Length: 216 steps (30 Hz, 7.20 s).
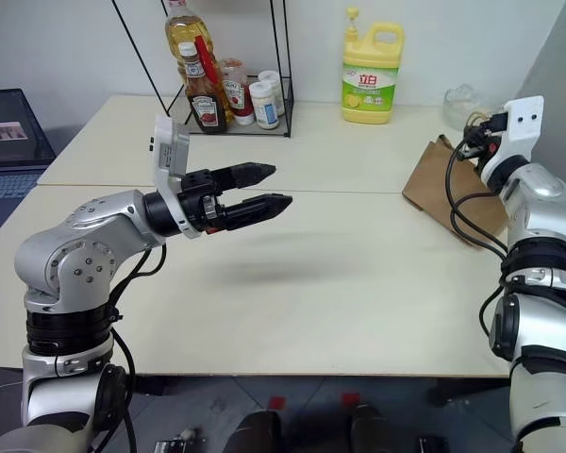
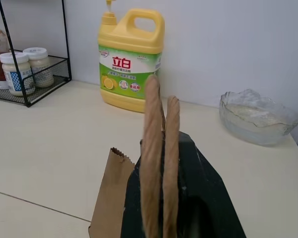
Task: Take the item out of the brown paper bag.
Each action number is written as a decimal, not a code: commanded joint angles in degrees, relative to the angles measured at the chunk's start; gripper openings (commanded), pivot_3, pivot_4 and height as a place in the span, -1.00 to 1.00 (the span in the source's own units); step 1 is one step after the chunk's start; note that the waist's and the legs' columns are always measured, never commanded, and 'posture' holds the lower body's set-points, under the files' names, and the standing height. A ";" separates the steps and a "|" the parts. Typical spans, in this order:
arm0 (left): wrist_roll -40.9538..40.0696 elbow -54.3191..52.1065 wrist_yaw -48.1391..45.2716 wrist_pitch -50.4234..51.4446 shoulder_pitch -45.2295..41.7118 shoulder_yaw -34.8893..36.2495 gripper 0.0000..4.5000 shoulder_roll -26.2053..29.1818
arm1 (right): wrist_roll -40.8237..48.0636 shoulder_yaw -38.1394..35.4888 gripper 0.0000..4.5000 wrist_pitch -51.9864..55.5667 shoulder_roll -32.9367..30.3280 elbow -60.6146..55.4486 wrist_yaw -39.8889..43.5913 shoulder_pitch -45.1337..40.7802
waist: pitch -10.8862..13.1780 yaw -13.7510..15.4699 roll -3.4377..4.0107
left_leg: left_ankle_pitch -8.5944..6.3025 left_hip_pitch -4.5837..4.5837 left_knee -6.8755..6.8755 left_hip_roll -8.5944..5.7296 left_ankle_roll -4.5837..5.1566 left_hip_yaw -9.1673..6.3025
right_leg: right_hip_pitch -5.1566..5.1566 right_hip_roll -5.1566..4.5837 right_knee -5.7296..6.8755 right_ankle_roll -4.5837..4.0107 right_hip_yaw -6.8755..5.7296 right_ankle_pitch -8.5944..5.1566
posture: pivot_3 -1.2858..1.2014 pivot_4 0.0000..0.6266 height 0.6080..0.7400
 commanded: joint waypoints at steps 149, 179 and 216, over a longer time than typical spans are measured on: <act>4.76 10.74 -0.06 -13.39 10.30 6.57 1.00 17.24 | 1.92 11.51 1.00 21.77 8.21 -44.01 32.21 11.61 | 0.15 -1.01 0.15 | -0.09 -0.37 0.19 0.00 0.18 -0.04 | -0.79 0.00 0.92 -0.07 -0.08 -0.02 | 0.03 -0.52 1.00; 39.83 50.11 -22.16 -47.11 -19.89 -15.70 1.00 9.42 | 12.93 9.17 1.00 42.39 9.42 -78.74 4.38 36.25 | 0.16 -0.53 0.13 | -0.06 -0.50 0.22 0.00 0.22 -0.08 | -0.88 0.10 0.91 -0.07 -0.05 -0.02 | 0.03 -0.52 1.00; 31.23 2.63 -36.31 -43.33 11.31 -16.48 1.00 22.92 | 17.76 7.62 1.00 37.90 1.47 -80.39 9.09 46.70 | 0.16 -0.03 0.13 | -0.03 -0.49 0.25 0.01 0.28 -0.09 | -0.81 0.09 0.90 -0.06 -0.03 -0.03 | 0.03 -0.52 1.00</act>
